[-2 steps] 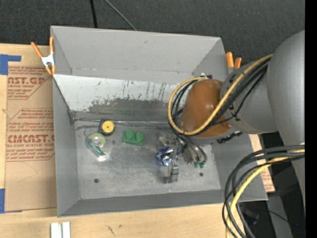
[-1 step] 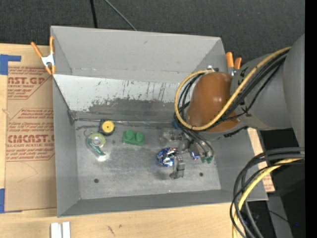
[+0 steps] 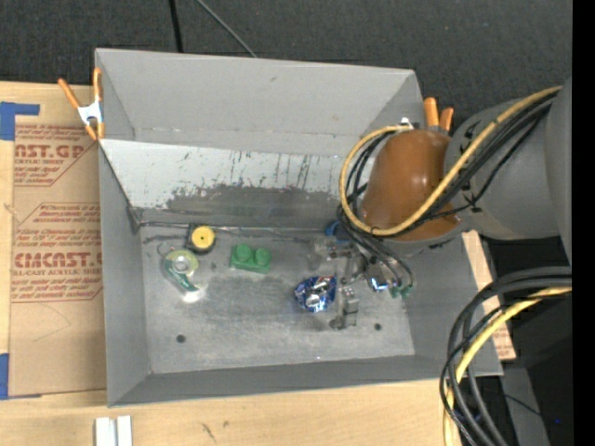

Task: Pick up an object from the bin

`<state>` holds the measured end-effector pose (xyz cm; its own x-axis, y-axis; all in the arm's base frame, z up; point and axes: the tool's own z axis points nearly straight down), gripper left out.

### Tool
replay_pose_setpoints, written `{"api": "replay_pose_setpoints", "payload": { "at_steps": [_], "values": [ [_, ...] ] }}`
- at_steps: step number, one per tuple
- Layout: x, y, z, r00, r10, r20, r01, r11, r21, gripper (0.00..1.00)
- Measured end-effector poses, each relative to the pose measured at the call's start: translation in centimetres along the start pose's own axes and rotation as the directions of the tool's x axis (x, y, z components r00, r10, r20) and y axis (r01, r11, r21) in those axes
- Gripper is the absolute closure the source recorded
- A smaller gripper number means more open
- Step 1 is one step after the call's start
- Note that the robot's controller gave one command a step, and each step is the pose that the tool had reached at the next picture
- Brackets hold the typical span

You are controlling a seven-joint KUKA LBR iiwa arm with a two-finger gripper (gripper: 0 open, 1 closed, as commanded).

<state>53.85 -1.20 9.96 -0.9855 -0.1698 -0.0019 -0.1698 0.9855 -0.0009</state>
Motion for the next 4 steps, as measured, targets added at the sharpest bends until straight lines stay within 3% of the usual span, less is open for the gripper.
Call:
{"api": "replay_pose_setpoints", "payload": {
  "at_steps": [1, 2, 3, 4],
  "values": [
    [-0.3, -0.2, 3.1, 0.989, 0.148, -0.003, -0.148, 0.989, -0.002, 0.0],
    [-0.4, -0.2, 3.1, 0.989, 0.147, -0.002, -0.147, 0.989, -0.003, 0.0],
    [-0.4, -0.2, 3.0, 0.989, 0.147, -0.001, -0.147, 0.989, -0.002, 1.0],
    [-0.5, -0.1, 1.8, 0.989, 0.147, 0.0, -0.147, 0.989, -0.001, 1.0]
  ]
}}
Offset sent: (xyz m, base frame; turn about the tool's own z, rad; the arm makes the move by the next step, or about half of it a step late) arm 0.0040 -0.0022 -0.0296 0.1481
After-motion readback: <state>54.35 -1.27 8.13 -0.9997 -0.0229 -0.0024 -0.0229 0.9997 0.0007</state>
